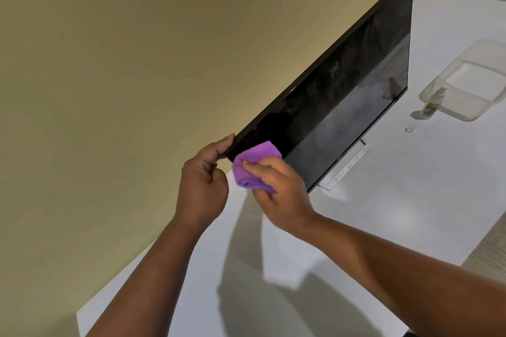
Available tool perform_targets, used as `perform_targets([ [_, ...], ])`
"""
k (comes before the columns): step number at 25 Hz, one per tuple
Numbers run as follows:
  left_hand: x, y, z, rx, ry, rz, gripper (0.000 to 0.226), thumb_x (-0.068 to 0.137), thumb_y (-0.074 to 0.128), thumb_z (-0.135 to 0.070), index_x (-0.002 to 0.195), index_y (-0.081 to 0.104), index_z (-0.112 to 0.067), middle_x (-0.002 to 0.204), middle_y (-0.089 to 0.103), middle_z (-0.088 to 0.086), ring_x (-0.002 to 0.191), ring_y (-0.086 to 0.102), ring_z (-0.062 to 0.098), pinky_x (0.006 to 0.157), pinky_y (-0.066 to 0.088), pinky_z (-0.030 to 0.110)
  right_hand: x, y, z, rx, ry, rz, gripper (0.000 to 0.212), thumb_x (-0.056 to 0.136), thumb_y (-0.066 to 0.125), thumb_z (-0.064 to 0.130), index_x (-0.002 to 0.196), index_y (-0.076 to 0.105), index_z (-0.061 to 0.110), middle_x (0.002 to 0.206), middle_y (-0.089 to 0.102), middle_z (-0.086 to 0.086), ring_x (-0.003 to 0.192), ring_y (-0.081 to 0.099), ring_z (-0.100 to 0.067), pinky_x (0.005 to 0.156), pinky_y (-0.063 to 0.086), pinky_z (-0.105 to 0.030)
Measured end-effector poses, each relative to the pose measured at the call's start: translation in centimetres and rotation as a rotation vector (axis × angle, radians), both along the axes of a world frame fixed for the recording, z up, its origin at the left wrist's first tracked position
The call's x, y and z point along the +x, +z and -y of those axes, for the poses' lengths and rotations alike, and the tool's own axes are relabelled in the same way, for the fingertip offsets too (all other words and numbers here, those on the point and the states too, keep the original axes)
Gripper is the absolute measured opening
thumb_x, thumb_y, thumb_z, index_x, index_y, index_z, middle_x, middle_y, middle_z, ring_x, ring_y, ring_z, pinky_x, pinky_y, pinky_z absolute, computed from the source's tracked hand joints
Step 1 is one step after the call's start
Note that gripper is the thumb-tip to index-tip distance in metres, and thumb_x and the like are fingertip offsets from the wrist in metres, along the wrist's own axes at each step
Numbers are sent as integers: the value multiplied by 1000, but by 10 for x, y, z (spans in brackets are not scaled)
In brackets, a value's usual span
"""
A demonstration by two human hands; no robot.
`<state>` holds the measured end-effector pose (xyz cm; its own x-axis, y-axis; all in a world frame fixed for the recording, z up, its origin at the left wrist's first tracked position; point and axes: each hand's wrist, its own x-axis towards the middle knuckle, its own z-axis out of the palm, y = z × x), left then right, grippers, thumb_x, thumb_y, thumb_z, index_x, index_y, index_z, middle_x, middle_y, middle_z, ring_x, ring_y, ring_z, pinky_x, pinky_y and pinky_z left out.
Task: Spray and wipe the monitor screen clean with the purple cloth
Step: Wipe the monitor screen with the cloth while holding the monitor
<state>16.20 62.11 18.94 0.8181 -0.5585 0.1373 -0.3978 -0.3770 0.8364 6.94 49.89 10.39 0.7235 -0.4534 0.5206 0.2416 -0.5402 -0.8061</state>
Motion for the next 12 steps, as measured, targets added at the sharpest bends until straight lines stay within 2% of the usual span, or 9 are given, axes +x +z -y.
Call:
perform_targets([
  [2,-2,-1,2,5,9,2,77,79,33,26,131,64,-21,125,68,-17,121,63,3,101,45,15,2,1,13,151,-134,-56,41,87,63,5,125,69,21,120,64,-1,99,63,-17,77,58,-42],
  [4,-2,0,2,-21,5,5,75,78,33,23,131,65,-20,125,68,-19,122,63,3,100,45,14,12,13,16,220,-189,-52,41,91,57,16,128,64,30,120,60,6,96,63,-13,74,58,-35],
  [6,-1,0,1,-42,-25,4,75,76,33,22,132,66,-15,126,70,-13,122,63,7,103,47,19,19,21,3,165,-108,11,45,92,55,16,135,63,25,118,57,5,95,61,-13,74,54,-24],
  [8,0,-2,-1,-46,-34,-25,74,77,35,26,133,65,-14,127,71,-7,123,64,12,105,49,28,14,18,-7,52,18,46,45,94,56,9,138,64,14,111,57,0,95,58,-15,76,49,-20],
  [10,1,-2,-1,-32,-11,-55,75,80,36,30,134,64,-14,128,70,-6,123,63,11,105,49,30,5,8,-2,-73,56,41,41,94,58,3,134,67,8,105,60,-4,94,57,-18,76,50,-26],
  [12,-1,0,0,-13,-3,-28,75,79,34,28,136,63,-12,128,68,-10,123,63,5,105,47,22,0,3,10,-43,-27,12,39,93,60,1,131,69,7,103,61,-6,92,58,-18,73,53,-34],
])
